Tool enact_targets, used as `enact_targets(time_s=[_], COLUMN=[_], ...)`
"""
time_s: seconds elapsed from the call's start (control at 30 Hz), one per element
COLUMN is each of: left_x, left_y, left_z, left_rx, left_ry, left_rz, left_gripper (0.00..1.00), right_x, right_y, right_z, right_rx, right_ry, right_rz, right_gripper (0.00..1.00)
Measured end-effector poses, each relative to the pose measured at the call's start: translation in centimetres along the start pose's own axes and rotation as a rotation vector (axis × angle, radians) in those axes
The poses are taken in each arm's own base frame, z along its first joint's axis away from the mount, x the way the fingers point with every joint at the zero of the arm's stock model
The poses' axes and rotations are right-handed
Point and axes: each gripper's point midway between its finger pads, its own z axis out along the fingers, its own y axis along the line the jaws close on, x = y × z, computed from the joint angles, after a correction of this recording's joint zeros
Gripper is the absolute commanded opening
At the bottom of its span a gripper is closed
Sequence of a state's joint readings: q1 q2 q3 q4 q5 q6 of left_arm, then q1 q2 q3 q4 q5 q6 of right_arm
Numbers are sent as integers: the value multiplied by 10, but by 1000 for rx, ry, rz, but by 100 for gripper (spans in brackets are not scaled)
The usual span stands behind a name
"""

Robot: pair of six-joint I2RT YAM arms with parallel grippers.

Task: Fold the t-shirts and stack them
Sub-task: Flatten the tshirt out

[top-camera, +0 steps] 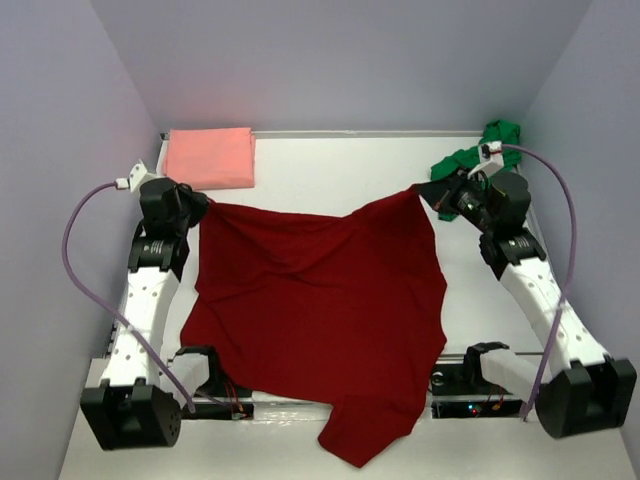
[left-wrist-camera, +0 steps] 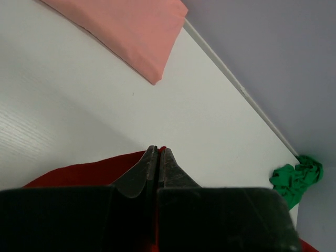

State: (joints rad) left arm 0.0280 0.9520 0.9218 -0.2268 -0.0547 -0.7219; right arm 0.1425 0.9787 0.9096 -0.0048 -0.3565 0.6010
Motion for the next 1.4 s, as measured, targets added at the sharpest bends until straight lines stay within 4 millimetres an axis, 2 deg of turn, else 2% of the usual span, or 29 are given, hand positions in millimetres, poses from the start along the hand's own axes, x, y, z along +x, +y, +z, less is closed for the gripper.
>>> enact_targets(time_s=[0.07,0.13,0.23,0.37,0.47,0.6,0.73,0.8,0.9,1.03,1.23,1.4], left_x=[3,13,34,55,59,54,51,54,59,69,70,60], left_y=[0,4,12,5,-14,-35,-46,-45,-40,-29,-16,2], left_z=[15,35,77,124,153,178,199,206,214,223,228,228], left_rx=[-2,-27,-78,-81,-52,-21,-26,-41,-69,-122,-174,-216], left_ry=[9,45,145,267,322,347,378,400,436,495,538,548], left_rz=[0,3,12,12,19,45,81,93,109,131,150,131], left_gripper=[0,0,0,0,0,0,0,0,0,0,0,0], right_x=[27,45,61,45,24,10,8,11,17,24,12,-3], right_y=[-26,-46,-67,-74,-74,-81,-95,-103,-113,-122,-130,-145], right_z=[21,39,63,99,128,162,191,202,211,209,207,200], right_rx=[41,74,109,105,82,68,72,82,100,140,213,329], right_ry=[86,147,217,219,190,172,181,198,220,246,247,238], right_rz=[34,55,65,27,-18,-68,-91,-96,-97,-98,-146,-201], right_gripper=[0,0,0,0,0,0,0,0,0,0,0,0])
